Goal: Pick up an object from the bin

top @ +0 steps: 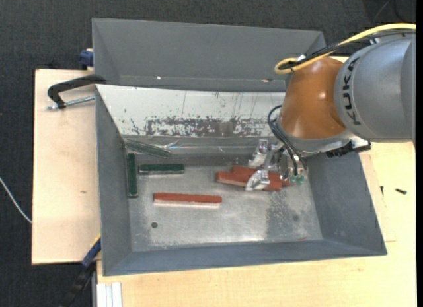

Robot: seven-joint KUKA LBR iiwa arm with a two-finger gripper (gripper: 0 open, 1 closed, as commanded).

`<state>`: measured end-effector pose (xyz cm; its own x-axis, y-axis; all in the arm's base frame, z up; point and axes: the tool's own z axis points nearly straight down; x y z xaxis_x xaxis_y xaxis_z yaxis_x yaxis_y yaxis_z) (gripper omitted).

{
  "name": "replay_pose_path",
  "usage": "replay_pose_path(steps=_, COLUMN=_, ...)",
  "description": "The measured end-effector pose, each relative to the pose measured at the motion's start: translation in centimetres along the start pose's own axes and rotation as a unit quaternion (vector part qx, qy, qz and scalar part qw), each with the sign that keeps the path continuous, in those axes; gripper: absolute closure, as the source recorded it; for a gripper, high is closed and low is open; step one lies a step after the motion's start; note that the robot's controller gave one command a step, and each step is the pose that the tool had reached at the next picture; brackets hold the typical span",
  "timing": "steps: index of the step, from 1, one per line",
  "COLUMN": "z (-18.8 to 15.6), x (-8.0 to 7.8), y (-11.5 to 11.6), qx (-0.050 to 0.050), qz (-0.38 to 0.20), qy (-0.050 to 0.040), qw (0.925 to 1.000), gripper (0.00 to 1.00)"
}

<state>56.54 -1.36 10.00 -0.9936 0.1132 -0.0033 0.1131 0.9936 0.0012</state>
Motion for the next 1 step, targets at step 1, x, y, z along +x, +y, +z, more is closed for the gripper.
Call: replay_pose_path(steps=1, z=-1.25, x=0.11, y=0.0, qx=0.0, qz=0.0, qy=0.0028, qw=1.0, gripper=1.0)
